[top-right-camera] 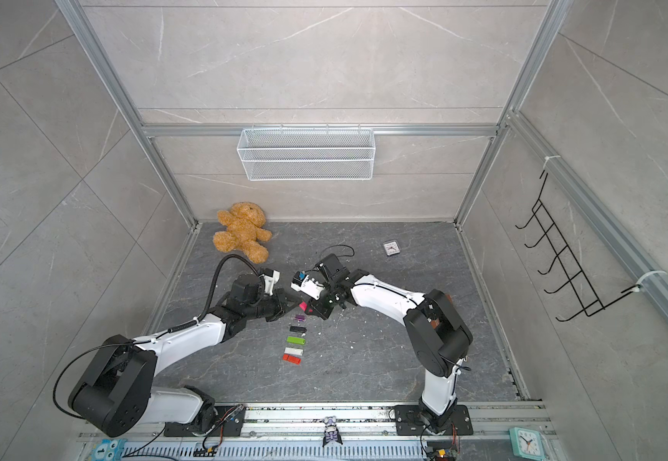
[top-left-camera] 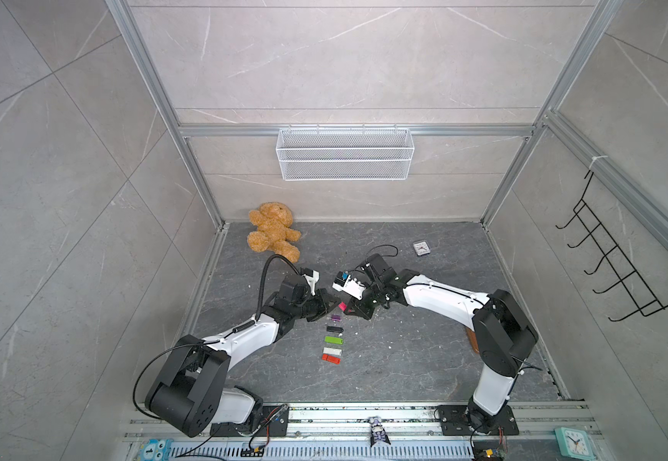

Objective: Close the usb drive cover
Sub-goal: Close the cover of the USB drive, then place the USB drive at the center of the board.

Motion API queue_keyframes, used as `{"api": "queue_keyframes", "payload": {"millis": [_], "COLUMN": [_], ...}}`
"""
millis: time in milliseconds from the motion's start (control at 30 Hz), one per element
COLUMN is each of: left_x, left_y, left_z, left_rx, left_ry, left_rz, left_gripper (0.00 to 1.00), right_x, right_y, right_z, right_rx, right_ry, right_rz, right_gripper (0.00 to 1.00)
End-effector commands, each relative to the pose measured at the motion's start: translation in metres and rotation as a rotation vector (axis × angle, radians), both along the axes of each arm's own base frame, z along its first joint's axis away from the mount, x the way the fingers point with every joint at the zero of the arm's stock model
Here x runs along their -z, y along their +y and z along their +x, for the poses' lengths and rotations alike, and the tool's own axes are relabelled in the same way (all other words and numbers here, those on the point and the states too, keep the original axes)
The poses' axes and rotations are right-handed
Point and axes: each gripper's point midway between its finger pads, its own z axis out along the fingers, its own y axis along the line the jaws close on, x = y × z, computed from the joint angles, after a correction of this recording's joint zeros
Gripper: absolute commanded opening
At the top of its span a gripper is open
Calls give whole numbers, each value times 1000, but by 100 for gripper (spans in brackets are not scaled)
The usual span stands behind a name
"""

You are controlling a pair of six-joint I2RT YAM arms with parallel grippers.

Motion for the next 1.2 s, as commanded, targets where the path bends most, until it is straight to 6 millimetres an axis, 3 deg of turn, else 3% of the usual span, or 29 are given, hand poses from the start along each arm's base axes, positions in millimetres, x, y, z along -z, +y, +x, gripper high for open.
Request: {"api": "queue_keyframes", "payload": {"millis": [0, 233, 467, 633, 833, 1167], "left_x": [23, 8, -5, -11, -16, -9], "left_y": [-19, 0, 42, 75, 112, 129], "left_z": [-69, -49, -27, -20, -17, -21], "left_rx": [217, 134, -15, -107, -217, -267], "left_ry": [212, 141, 118, 123, 126, 144], "left_rz": [10, 85, 99, 133, 146, 173], "left_gripper": [0, 0, 23, 36, 38, 38], "right_x": [-120, -57, -16, 5, 30, 60], "right_y": [58, 27, 6, 3, 10, 20], "right_z": [30, 30, 37, 47, 57, 48], "right_rx": [-104, -106, -111, -101, -126, -209], "right_ry": [-334, -301, -276, -256, -260, -236], "right_rz": [335, 64, -140, -236, -382, -481], "right_gripper": [11, 12, 12, 13, 14, 17]}}
